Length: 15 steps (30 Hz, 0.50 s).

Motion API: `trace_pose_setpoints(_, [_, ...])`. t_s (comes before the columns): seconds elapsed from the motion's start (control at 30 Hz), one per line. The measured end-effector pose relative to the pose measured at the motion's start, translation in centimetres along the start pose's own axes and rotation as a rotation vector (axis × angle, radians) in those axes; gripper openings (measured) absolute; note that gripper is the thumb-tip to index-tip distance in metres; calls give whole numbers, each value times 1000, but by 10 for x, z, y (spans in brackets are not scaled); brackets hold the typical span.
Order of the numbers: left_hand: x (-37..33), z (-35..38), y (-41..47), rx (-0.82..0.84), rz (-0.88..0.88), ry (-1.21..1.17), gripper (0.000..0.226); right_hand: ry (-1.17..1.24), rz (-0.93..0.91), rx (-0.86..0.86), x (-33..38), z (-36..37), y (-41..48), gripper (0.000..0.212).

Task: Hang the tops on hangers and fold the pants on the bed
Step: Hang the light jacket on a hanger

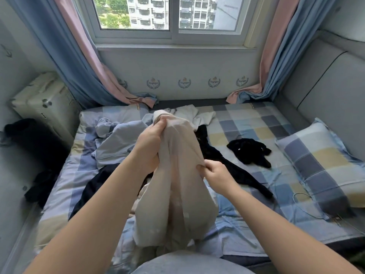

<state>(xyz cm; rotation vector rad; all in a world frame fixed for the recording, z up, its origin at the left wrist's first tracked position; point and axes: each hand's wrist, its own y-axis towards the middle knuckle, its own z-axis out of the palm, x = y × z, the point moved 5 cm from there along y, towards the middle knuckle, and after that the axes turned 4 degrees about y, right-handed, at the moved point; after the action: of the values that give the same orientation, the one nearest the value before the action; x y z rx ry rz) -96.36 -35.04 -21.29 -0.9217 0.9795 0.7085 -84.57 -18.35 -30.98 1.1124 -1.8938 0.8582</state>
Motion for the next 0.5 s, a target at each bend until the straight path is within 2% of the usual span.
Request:
trace_pose_setpoints(0.1, [2, -12, 8, -7, 28, 139, 28, 8, 15, -90, -8, -26, 5, 32])
trace_pose_setpoints(0.2, [19, -16, 10, 51, -7, 365, 7, 126, 46, -173, -1, -51, 10, 35])
trace_pose_setpoints(0.27, [35, -13, 10, 87, -41, 451, 8, 231, 49, -209, 10, -64, 11, 34])
trace_pose_setpoints(0.33, [56, -6, 12, 165, -88, 521, 39, 332, 34, -221, 26, -72, 12, 41])
trace_pose_setpoints(0.43, [81, 11, 3, 332, -134, 654, 58, 439, -3, -219, 55, -77, 9, 43])
trace_pose_setpoints(0.5, [96, 21, 1, 395, -85, 777, 67, 481, -42, -199, 76, -77, 5, 44])
